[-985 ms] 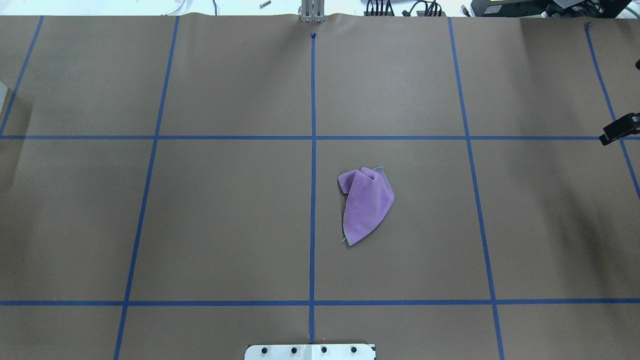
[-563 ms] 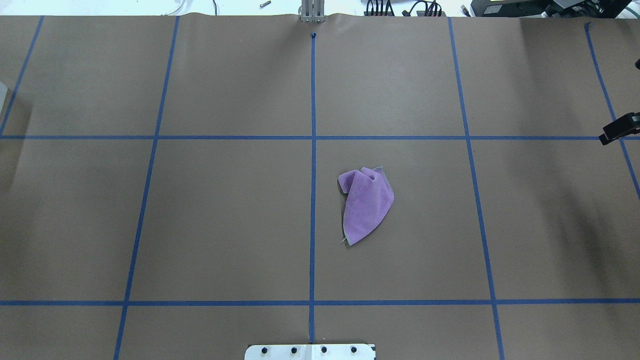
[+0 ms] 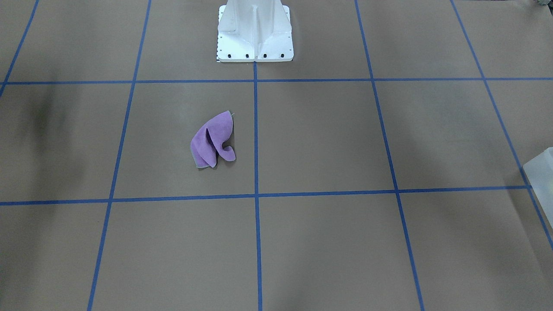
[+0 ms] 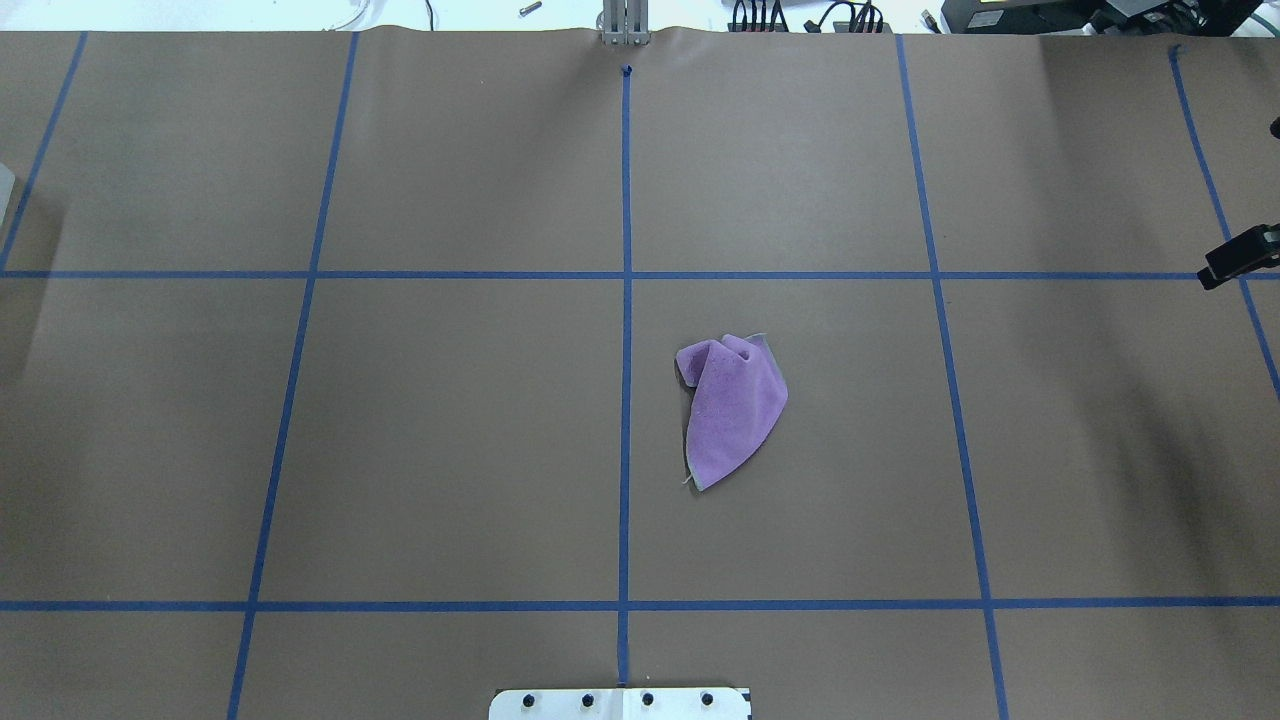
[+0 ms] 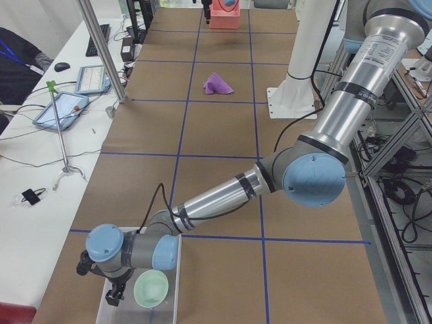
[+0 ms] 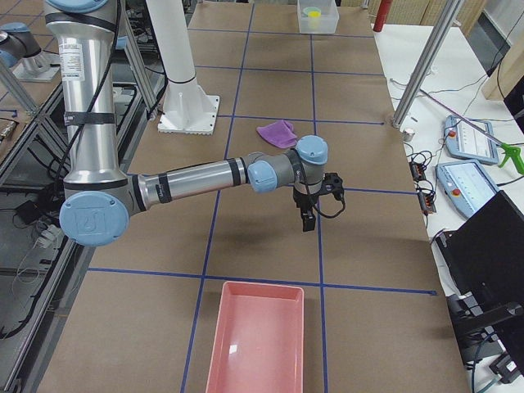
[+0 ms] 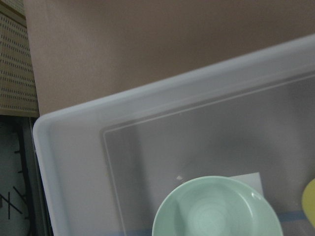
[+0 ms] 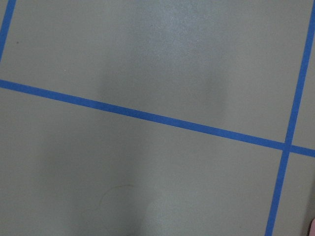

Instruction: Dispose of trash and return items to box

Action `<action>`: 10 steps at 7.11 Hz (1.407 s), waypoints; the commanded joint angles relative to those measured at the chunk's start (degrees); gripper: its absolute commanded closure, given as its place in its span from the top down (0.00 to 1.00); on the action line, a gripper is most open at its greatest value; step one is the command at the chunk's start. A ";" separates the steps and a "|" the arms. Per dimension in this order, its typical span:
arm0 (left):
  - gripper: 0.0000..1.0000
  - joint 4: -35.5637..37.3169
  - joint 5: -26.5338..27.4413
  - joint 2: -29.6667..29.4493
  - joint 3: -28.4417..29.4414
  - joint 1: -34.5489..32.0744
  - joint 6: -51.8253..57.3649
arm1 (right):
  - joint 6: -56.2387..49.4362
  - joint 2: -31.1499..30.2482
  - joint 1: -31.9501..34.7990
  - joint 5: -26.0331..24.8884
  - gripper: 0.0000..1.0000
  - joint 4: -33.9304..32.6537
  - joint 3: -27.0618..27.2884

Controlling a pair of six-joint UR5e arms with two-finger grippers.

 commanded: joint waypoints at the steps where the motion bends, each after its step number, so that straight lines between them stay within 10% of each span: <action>1: 0.99 27.09 -1.48 4.61 -28.31 -1.33 -0.61 | 0.26 0.52 0.00 -0.04 1.00 -0.02 0.01; 4: 0.99 37.76 -4.09 16.47 -53.45 -0.89 -6.15 | 9.00 1.22 -1.74 0.31 1.00 -0.02 3.33; 10: 0.99 22.74 -5.43 30.56 -57.01 3.77 -12.21 | 45.05 14.11 -27.98 -13.69 1.00 -1.34 14.86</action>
